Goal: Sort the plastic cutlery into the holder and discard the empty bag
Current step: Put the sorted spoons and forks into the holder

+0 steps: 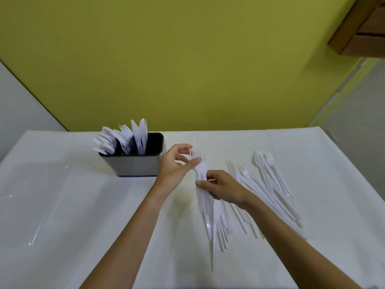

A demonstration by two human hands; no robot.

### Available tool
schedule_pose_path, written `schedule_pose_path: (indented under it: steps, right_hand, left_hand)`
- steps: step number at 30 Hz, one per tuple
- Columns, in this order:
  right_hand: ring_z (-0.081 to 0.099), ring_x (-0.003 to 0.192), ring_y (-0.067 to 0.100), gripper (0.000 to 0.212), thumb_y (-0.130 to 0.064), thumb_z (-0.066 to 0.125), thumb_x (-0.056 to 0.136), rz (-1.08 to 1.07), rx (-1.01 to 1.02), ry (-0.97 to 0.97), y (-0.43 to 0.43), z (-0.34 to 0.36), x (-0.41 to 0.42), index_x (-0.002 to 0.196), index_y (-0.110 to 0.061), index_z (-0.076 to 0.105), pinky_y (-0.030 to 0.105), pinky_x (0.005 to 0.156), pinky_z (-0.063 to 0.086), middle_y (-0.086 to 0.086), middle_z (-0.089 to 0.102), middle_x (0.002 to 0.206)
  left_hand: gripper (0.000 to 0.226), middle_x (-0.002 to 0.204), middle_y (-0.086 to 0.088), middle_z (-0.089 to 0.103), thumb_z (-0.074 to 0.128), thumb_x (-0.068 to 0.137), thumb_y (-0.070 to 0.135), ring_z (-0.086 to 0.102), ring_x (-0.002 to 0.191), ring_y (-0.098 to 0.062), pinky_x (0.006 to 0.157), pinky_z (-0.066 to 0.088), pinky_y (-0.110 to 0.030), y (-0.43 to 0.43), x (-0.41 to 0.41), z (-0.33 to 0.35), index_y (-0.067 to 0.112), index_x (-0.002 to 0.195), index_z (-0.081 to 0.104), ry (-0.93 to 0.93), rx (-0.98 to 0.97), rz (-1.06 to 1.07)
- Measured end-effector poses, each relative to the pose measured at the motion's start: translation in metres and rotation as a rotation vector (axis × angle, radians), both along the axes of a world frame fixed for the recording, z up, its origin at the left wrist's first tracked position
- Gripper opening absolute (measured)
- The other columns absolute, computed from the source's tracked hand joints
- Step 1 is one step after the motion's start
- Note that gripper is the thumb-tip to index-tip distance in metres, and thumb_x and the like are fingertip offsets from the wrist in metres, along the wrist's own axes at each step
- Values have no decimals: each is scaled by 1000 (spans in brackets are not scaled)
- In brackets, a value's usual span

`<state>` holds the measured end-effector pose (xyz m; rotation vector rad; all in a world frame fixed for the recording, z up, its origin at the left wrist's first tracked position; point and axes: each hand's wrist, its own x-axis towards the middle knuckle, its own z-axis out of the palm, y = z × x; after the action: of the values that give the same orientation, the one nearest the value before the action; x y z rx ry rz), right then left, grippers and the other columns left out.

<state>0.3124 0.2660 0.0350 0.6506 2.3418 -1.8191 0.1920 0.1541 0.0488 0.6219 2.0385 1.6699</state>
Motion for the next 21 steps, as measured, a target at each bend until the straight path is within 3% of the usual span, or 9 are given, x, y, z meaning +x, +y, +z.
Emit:
schedule_pose_path:
  steps: [4, 7, 11, 13, 16, 18, 21]
  right_hand:
    - [40, 46, 13, 40, -28, 63, 90, -74, 4, 107, -8, 15, -34, 77, 8, 51, 22, 48, 32, 7, 44, 56]
    - [43, 44, 12, 28, -25, 63, 91, -149, 15, 204, -18, 28, -63, 71, -5, 56, 20, 48, 35, 2, 48, 52]
    - [50, 48, 11, 18, -22, 64, 90, -250, 10, 325, -42, 44, -109, 76, -10, 63, 24, 49, 43, -1, 56, 58]
    - [54, 49, 10, 13, -20, 64, 89, -287, -15, 364, -55, 48, -130, 80, -11, 66, 24, 50, 46, -4, 61, 60]
    - [58, 50, 10, 20, -21, 65, 89, -349, -37, 373, -72, 47, -156, 87, -1, 67, 31, 58, 54, 0, 63, 60]
    - [61, 53, 11, 18, -21, 66, 88, -393, -41, 383, -86, 44, -176, 83, -3, 67, 39, 67, 58, -1, 65, 59]
    - [65, 58, 14, 16, -23, 68, 87, -429, 7, 402, -102, 39, -196, 77, -11, 68, 37, 67, 58, -1, 68, 61]
  left_hand:
    - [17, 97, 9, 67, 69, 86, 18, 59, 84, 2, 73, 47, -13, -28, -24, 27, 19, 102, 64, 98, 145, 203]
    - [8, 93, 10, 66, 63, 90, 22, 56, 82, 4, 71, 45, -12, -58, -51, 38, 18, 97, 66, 164, 212, 423]
    - [30, 109, 3, 66, 51, 87, 33, 56, 96, -1, 73, 39, -4, -101, -97, 36, 13, 104, 66, 185, 239, 628]
    - [34, 117, 1, 62, 46, 92, 29, 55, 104, -3, 81, 39, -4, -116, -117, 29, 9, 113, 64, 130, 229, 644]
    - [37, 129, -1, 56, 38, 98, 29, 48, 124, -14, 106, 35, -28, -128, -139, 8, 11, 124, 58, -25, 150, 576]
    - [40, 136, -2, 51, 30, 103, 32, 42, 132, -17, 110, 31, -32, -136, -152, -5, 12, 129, 53, -132, 143, 514]
    - [50, 144, -4, 45, 22, 104, 37, 37, 136, -16, 114, 26, -32, -139, -162, -16, 8, 137, 45, -303, 204, 442]
